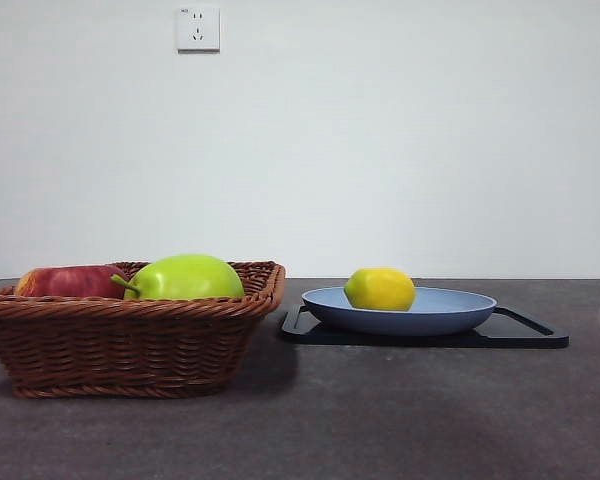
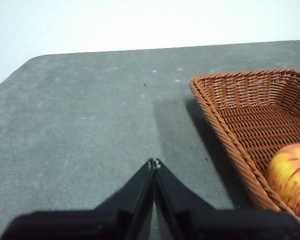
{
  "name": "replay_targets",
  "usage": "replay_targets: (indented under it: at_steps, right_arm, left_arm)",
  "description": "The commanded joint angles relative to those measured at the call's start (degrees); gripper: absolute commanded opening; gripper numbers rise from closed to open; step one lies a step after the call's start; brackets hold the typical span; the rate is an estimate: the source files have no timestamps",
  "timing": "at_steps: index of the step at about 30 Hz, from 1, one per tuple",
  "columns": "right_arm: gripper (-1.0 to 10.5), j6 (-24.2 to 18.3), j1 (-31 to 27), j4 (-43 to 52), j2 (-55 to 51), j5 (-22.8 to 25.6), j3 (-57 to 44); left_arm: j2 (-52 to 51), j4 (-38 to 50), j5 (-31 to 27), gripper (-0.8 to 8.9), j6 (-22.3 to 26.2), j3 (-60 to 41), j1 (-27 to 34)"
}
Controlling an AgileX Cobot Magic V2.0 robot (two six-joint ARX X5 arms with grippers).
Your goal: Take the lemon from the basket,put the lemon in the plate,hand out the plate
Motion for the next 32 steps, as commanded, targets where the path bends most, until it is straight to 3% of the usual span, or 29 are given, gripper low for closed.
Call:
replay_targets:
  at_steps: [1,5,9,13,22,28,32]
  right_arm:
    - [0.0,-1.7,-5.05,2.82,-3.65,-7.5,-4.33]
    - [0.0,-1.51,-13.38,10.01,-9.44,-17.05,-13.79]
    - [0.0,1.38,-18.84,14.05,-12.79,-21.64,-21.22]
    - [0.0,2.75,-21.57,14.01,-14.25,-21.75,-24.68]
    - [0.0,2.16,-21.9,13.09,-16.63,-21.66,-26.95]
    - [0.0,2.47,-21.92,7.61,-17.4,-21.73,-26.97]
    - [0.0,8.39,-21.92,7.96,-17.35,-21.7,-26.97]
  left_arm:
    - [-0.13,0.09,0.39,0.08,-0.35,-0.37,0.13]
    - [-0.13,0.09,0.39,0.08,-0.35,-0.37,0.13]
    - [-0.13,0.09,0.42,0.08,-0.35,-0.37,0.13]
    - [-0.13,0.09,0.39,0.08,-0.35,-0.37,0.13]
    - [-0.13,0.09,0.42,0.08,-0.35,-0.37,0.13]
    - [-0.13,0.09,0.39,0.08,-0.35,-0.37,0.13]
    - [-0.13,0.11,0.39,0.08,-0.33,-0.37,0.13]
